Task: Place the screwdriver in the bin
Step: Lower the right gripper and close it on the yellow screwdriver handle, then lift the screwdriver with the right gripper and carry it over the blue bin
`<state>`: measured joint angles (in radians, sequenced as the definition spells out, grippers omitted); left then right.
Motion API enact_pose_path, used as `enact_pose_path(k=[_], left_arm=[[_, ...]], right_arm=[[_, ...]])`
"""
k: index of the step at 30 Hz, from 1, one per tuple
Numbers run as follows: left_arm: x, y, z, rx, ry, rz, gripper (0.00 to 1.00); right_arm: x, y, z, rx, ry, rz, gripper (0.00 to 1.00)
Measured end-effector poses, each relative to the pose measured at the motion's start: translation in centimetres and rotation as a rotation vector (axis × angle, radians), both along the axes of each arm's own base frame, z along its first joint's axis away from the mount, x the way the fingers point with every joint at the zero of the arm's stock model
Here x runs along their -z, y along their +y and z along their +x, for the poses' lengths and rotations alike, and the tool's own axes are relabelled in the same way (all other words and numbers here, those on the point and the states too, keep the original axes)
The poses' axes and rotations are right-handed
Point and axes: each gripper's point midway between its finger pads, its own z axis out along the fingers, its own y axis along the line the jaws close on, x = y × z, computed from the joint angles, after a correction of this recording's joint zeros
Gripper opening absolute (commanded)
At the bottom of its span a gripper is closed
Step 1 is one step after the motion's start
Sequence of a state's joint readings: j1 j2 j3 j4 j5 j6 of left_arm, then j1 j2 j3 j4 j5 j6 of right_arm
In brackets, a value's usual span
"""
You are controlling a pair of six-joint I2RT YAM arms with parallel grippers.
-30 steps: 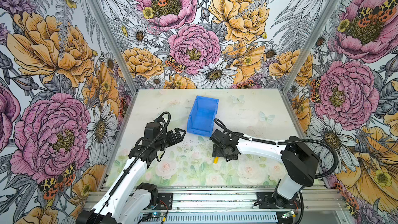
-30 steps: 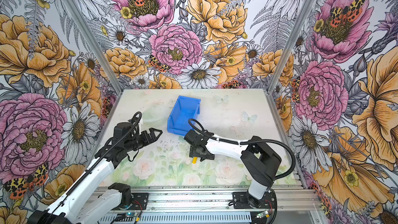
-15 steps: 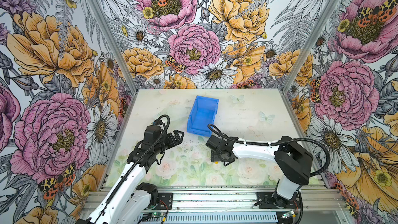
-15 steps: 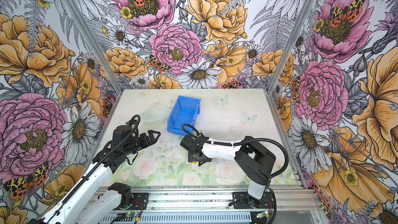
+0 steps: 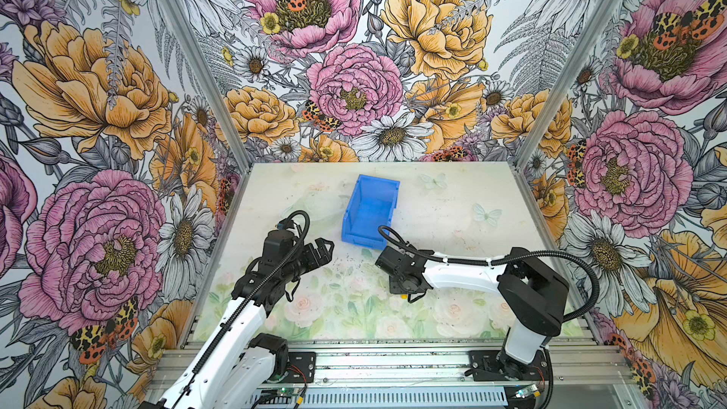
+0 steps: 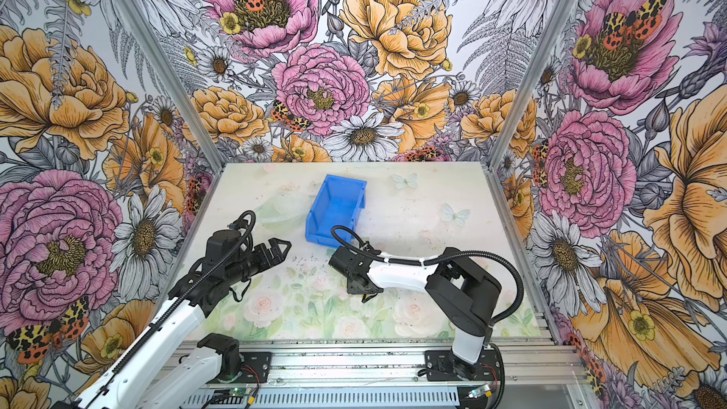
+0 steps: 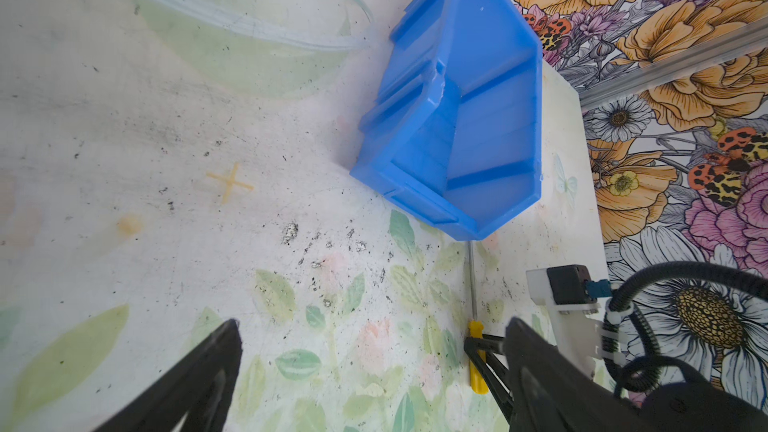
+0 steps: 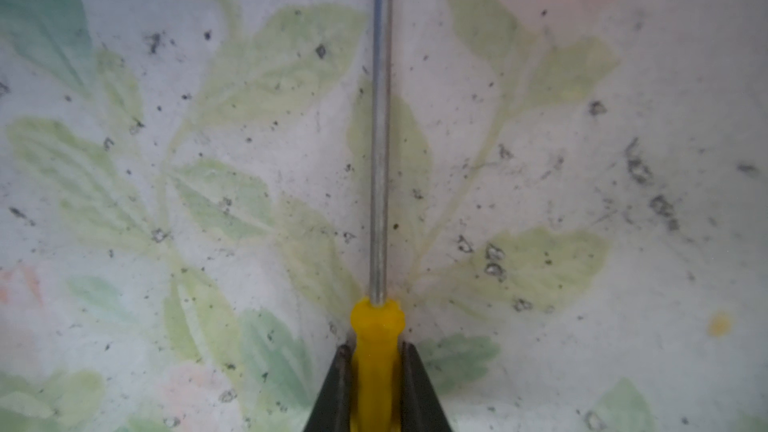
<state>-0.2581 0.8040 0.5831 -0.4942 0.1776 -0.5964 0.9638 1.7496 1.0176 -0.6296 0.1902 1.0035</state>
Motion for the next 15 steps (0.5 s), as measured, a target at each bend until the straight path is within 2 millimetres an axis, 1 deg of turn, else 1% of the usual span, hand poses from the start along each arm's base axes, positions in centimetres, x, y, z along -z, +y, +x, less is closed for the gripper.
enact_pose_path(k=[1,2,9,12,14,15], left_arm=[[0.0,0.0,0.0,-0.002,0.000,0.001,0.99],[0.0,0.0,0.0,-0.002,-0.001,0.002,0.99],[0.2,0.3,0.2,-0.009,0.004,0.009,0.99],[0.6,0.6,0.5,-0.008,0.011,0.028,0.99],[0.8,0.9,0.9,-0.014,0.019,0.043,0.99],[0.8,1.1,1.2,-0.017,0.018,0.048,0.99]], right_arm=[[0.0,-0.2,0.0,-0.003,-0.001,-0.001,0.01],[0.0,-0.3,0.0,-0.004,-0.001,-0.001,0.00],[-0.5,-1.0,-0.1,-0.041,-0.003,-0.014,0.00],[-1.8,-0.8,0.0,-0.081,-0.028,0.002,0.00],[-3.4,-0.3,0.4,-0.104,-0.059,0.032,0.00],[-4.7,0.1,0.7,-0.115,-0.084,0.057,0.00]])
